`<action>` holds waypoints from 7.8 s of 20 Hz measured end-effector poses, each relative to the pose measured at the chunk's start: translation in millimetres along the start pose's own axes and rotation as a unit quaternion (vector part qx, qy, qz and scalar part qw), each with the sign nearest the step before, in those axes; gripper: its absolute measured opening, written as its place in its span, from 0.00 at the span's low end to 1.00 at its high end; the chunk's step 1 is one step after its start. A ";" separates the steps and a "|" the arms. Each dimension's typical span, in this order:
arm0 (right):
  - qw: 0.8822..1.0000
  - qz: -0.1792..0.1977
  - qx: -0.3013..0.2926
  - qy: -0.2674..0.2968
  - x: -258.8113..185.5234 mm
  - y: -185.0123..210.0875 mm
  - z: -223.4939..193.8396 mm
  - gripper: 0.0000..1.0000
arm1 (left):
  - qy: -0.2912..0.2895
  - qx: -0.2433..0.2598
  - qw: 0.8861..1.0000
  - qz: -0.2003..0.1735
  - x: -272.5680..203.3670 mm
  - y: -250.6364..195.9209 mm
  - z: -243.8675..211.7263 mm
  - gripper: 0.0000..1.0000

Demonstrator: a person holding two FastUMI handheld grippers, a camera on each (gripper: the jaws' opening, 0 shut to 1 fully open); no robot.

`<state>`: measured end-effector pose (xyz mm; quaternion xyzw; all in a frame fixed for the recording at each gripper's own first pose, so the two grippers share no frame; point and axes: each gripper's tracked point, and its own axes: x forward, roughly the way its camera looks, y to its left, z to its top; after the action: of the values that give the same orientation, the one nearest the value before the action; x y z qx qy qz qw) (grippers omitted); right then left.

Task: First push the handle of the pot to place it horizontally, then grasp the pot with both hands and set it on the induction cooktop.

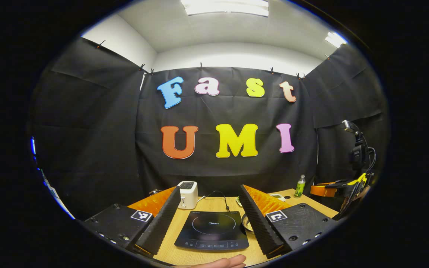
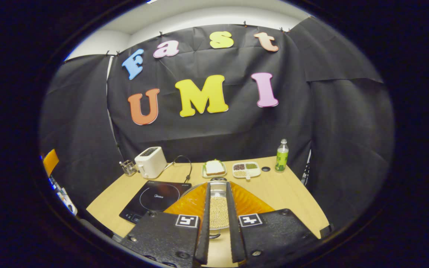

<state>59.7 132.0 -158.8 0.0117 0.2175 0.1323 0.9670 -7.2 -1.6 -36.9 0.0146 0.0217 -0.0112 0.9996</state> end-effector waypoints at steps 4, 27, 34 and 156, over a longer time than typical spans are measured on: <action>0.997 0.011 -0.001 0.071 25.8 19.8 -42.6 0.04 | 0.007 0.004 1.000 0.003 0.3 4.6 -10.4 0.95; 0.953 0.045 -0.018 0.300 109.6 72.6 -225.4 0.01 | -0.001 0.018 1.000 0.025 -9.3 26.3 -16.1 0.95; 0.947 0.049 -0.026 0.315 100.9 65.4 -235.2 0.00 | 0.005 0.017 1.000 0.019 -6.1 17.4 -19.0 0.94; 0.976 -0.018 0.066 0.208 229.3 -221.0 -148.0 0.61 | 0.421 -0.025 0.899 -0.114 235.1 -171.8 -354.5 0.59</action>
<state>252.0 -26.5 -406.2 0.0437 0.4218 0.1003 0.9000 208.3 -167.9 -406.2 -0.0098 0.4425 -0.1177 0.8889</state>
